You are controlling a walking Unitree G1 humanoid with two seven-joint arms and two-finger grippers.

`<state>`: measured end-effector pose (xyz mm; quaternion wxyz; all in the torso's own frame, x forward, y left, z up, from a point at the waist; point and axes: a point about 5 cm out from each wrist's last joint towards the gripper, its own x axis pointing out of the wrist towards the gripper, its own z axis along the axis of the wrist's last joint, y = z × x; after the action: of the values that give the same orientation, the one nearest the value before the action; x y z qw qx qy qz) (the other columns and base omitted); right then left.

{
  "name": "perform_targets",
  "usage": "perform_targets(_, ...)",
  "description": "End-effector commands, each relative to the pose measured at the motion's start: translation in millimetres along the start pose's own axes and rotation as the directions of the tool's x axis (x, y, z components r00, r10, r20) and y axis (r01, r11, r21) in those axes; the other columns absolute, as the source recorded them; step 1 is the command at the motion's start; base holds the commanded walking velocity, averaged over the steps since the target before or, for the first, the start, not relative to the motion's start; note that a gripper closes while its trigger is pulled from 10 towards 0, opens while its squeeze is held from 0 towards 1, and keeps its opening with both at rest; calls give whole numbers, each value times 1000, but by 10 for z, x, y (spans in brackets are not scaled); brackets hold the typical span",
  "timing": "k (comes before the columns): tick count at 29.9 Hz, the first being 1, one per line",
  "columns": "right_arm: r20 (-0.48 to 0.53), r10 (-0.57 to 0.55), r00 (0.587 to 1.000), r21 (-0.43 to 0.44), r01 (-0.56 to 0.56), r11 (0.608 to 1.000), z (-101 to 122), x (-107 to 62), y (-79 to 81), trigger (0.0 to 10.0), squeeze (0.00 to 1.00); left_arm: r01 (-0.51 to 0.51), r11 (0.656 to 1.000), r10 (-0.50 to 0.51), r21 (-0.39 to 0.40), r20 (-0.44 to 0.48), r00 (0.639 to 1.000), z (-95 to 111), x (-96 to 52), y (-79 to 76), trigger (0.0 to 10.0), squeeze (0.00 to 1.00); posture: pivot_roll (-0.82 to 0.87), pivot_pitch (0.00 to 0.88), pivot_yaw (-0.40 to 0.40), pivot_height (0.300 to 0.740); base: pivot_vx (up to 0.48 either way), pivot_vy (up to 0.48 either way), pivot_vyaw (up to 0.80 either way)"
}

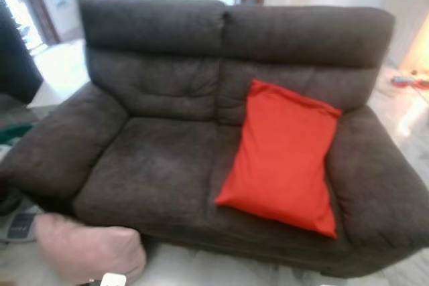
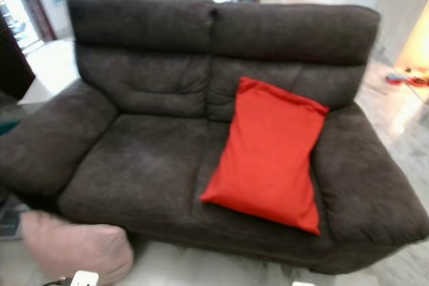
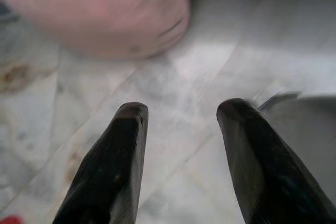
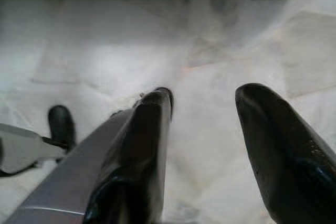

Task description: Move the pillow to the sofa from floor

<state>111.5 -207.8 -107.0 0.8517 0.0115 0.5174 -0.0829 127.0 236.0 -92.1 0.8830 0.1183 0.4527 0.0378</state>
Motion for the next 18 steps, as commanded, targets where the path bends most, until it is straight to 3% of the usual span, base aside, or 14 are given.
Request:
perform_targets(1, 2, -23, 1000, -6, 23, 1000, 13, -4, -92, 10000, 0, 19, 1000, -19, 8, 11, 1000, 55, 20, -57, 10000, 0, 95, 0, -19, 740, 0, 379, 0)
perform_targets(18, 2, -23, 1000, -9, 23, 1000, 20, -3, -105, 10000, 0, 25, 1000, -25, -3, 7, 1000, 54, 21, -94, 10000, 0, 94, 0, -25, 740, 0, 371, 0)
